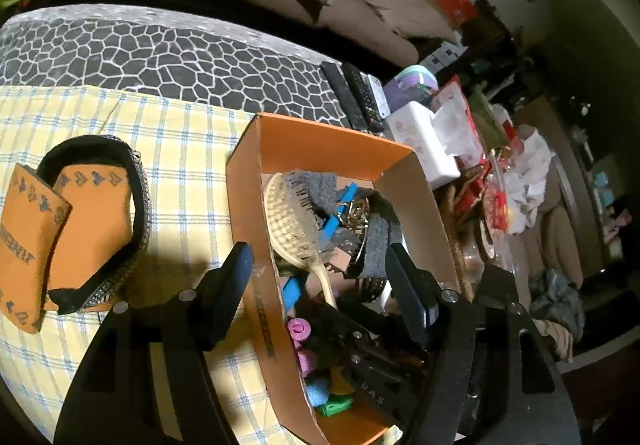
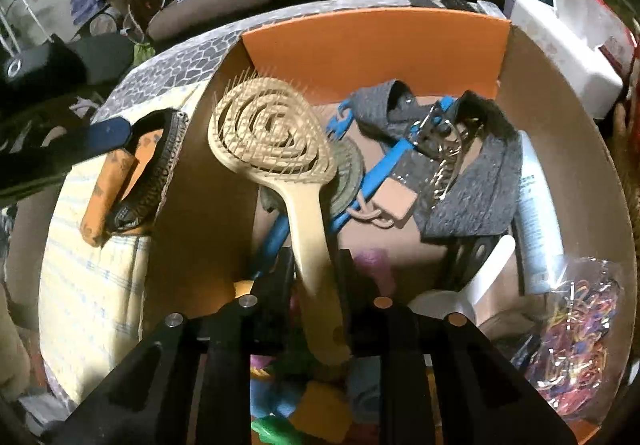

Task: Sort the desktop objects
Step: 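Lower the hairbrush into the orange box and open both tools, then withdraw both tools from the box back over the table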

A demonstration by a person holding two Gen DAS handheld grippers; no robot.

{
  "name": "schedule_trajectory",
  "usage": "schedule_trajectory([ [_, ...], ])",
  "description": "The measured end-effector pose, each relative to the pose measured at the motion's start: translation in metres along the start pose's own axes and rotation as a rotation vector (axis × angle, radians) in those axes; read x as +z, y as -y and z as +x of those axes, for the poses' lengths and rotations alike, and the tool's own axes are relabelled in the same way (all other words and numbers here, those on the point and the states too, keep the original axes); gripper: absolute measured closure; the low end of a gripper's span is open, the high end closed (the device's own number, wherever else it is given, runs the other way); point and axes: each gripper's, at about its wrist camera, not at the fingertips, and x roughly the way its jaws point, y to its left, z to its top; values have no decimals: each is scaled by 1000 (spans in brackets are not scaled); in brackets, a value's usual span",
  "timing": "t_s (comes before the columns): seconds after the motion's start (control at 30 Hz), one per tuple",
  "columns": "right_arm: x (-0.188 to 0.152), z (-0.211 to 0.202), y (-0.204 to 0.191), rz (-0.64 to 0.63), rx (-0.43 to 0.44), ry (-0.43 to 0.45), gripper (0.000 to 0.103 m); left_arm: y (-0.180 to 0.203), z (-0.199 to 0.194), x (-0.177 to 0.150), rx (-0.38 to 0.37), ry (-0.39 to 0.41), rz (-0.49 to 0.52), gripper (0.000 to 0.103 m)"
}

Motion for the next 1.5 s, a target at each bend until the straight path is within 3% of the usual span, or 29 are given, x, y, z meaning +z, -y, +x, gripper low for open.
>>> schedule_trajectory([
  [0.23,0,1,-4,-8,-8,-9,81,-1,2,-4,5,-17,8,37],
  [0.4,2,-3,-6,-25,-110,2,77,-13,-5,-10,20,-27,-5,36],
  [0.47,3,-7,-5,-9,-100,12,76,-20,-13,-13,29,-16,-7,34],
  [0.5,3,-10,-4,10,-60,22,73,-24,-17,-14,43,-7,-5,34],
  [0.53,3,-14,-4,20,-33,31,68,-29,-23,-15,62,2,-3,26],
  [0.63,4,-27,-13,5,-44,67,60,-46,-39,-21,102,31,-8,10],
  [0.77,6,-46,-28,-8,-6,127,40,-71,-58,-30,174,64,-17,4],
  [0.97,8,-60,-68,-65,51,175,22,-112,-81,-44,265,95,-44,0],
  [1.3,9,-46,-132,-149,119,181,20,-187,-103,-69,274,143,-222,0],
  [1.5,6,-15,-165,-176,144,139,20,-218,-105,-77,249,153,-292,0],
])
